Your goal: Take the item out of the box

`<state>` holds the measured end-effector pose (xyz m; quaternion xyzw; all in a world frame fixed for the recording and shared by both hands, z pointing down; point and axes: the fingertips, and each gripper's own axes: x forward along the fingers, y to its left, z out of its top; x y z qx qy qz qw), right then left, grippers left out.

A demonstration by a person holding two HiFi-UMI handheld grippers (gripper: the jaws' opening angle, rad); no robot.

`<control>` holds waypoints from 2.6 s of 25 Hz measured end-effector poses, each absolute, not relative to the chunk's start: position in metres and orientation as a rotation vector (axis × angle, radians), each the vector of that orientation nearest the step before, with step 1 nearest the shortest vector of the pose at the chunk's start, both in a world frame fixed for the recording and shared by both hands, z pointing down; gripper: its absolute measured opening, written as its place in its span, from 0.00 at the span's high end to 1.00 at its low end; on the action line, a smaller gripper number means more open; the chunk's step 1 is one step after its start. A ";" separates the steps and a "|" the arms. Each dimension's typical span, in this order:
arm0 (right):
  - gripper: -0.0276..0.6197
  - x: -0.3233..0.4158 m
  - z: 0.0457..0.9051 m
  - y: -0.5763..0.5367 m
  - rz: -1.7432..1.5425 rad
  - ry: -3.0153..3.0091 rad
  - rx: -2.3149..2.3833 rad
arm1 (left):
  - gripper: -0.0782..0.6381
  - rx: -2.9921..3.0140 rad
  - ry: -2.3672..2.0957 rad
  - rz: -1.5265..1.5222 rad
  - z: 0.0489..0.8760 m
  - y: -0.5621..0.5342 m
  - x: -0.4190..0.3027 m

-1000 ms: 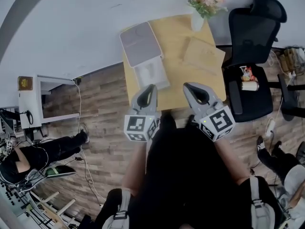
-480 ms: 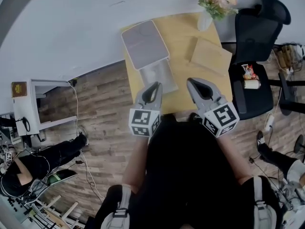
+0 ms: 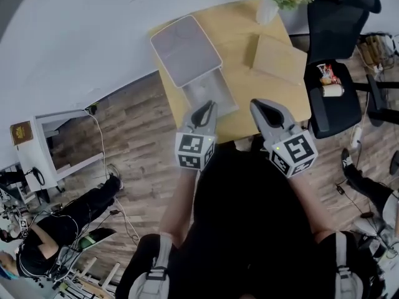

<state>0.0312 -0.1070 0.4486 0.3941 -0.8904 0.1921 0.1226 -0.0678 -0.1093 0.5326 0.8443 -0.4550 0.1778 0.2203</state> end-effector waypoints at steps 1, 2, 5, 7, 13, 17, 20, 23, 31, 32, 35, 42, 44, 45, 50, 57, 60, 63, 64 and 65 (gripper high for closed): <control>0.95 0.030 0.451 -0.107 0.556 -2.589 1.146 | 0.87 2.334 -1.242 0.502 0.537 -0.110 -0.067; 0.95 0.030 0.454 -0.107 0.554 -2.581 1.145 | 0.87 2.333 -1.227 0.511 0.541 -0.111 -0.066; 0.95 0.026 0.461 -0.108 0.567 -2.554 1.159 | 0.87 2.326 -1.191 0.525 0.553 -0.112 -0.068; 0.95 0.023 0.466 -0.110 0.569 -2.536 1.165 | 0.87 2.317 -1.176 0.531 0.562 -0.115 -0.072; 0.95 0.016 0.474 -0.108 0.582 -2.486 1.206 | 0.82 2.288 -1.136 0.576 0.589 -0.116 -0.090; 0.95 0.018 0.482 -0.107 0.589 -2.453 1.214 | 0.81 2.287 -1.138 0.629 0.604 -0.123 -0.099; 0.95 0.020 0.483 -0.111 0.599 -2.433 1.235 | 0.76 2.298 -1.137 0.677 0.615 -0.127 -0.104; 0.95 0.018 0.484 -0.111 0.606 -2.423 1.234 | 0.74 2.296 -1.135 0.730 0.628 -0.130 -0.107; 0.95 0.027 0.498 -0.099 0.642 -2.365 1.207 | 0.69 2.285 -1.184 0.834 0.651 -0.142 -0.113; 0.95 0.029 0.500 -0.098 0.648 -2.357 1.212 | 0.68 2.283 -1.191 0.846 0.653 -0.143 -0.114; 0.95 0.035 0.504 -0.099 0.663 -2.336 1.230 | 0.63 2.280 -1.194 0.865 0.659 -0.149 -0.116; 0.95 0.033 0.514 -0.098 0.691 -2.318 1.244 | 0.55 2.289 -1.144 0.934 0.672 -0.152 -0.114; 0.95 0.033 0.516 -0.099 0.694 -2.318 1.246 | 0.55 2.291 -1.118 0.955 0.677 -0.152 -0.110; 0.95 0.033 0.517 -0.099 0.697 -2.318 1.247 | 0.55 2.291 -1.107 0.964 0.679 -0.152 -0.109; 0.95 0.034 0.520 -0.101 0.707 -2.309 1.256 | 0.56 2.297 -1.090 1.000 0.685 -0.156 -0.104; 0.95 0.034 0.520 -0.102 0.711 -2.301 1.285 | 0.56 2.291 -1.099 1.058 0.690 -0.157 -0.105; 0.95 0.037 0.520 -0.103 0.710 -2.298 1.298 | 0.56 2.287 -1.102 1.068 0.691 -0.159 -0.103; 0.95 0.035 0.518 -0.102 0.707 -2.300 1.308 | 0.58 2.292 -1.100 1.085 0.691 -0.158 -0.105; 0.95 0.034 0.517 -0.101 0.704 -2.302 1.311 | 0.60 2.295 -1.099 1.089 0.691 -0.157 -0.106; 0.95 0.034 0.516 -0.100 0.701 -2.302 1.315 | 0.60 2.298 -1.097 1.095 0.691 -0.156 -0.106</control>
